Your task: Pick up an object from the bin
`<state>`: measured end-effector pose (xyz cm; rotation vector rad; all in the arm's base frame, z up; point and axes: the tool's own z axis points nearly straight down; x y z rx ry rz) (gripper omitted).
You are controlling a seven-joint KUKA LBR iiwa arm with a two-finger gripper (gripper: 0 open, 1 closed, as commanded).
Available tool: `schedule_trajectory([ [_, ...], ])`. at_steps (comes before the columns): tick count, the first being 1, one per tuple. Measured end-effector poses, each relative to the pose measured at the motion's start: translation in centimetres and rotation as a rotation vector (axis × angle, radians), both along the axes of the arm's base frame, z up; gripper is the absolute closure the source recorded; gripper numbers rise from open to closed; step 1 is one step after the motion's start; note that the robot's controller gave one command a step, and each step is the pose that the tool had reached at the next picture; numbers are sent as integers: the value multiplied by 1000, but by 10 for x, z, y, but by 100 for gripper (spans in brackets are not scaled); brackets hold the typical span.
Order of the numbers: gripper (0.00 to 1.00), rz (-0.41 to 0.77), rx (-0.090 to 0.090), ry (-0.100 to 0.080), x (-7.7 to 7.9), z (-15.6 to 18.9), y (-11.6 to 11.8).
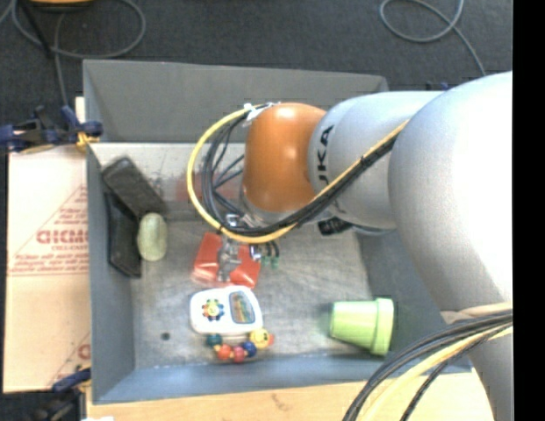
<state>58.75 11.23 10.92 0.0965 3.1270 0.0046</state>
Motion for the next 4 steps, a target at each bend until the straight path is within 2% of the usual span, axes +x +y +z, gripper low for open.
schedule_trajectory([
  [1, 100, -1, 3, 0, 6, -5, 1],
  [2, 100, 28, -3, 11, 3, 24, -4],
  [3, 0, 54, 11, -30, 39, -16, -16],
  [4, 100, 56, 0, -7, 29, -33, -21],
])
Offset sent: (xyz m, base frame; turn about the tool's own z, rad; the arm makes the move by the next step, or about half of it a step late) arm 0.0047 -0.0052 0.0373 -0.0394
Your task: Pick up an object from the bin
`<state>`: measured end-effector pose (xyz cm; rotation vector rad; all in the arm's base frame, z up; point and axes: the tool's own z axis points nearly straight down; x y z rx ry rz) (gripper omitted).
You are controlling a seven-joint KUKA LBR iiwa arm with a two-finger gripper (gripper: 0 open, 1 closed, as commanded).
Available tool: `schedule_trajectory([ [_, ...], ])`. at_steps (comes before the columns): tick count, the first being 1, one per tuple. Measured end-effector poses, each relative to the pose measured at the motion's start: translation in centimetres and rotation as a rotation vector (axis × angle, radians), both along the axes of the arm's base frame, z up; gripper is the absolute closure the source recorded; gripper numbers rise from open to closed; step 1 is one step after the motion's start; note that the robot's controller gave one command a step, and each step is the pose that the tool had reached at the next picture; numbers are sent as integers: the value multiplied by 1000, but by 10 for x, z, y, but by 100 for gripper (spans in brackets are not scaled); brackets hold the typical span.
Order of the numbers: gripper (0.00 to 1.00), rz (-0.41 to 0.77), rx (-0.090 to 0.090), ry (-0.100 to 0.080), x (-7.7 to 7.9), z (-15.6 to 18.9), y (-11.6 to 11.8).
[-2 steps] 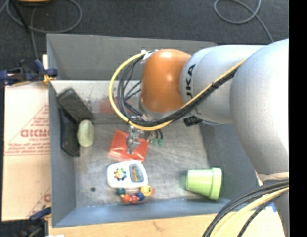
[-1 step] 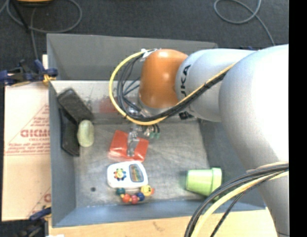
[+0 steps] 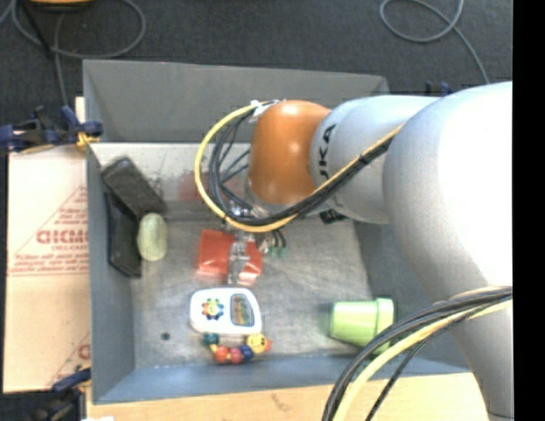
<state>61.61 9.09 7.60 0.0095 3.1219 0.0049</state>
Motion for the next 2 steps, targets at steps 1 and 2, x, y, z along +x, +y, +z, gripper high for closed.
schedule_trajectory([
  [1, 100, 0, 0, 0, 0, 0, 0],
  [2, 100, -37, -2, 16, 11, 93, -1],
])
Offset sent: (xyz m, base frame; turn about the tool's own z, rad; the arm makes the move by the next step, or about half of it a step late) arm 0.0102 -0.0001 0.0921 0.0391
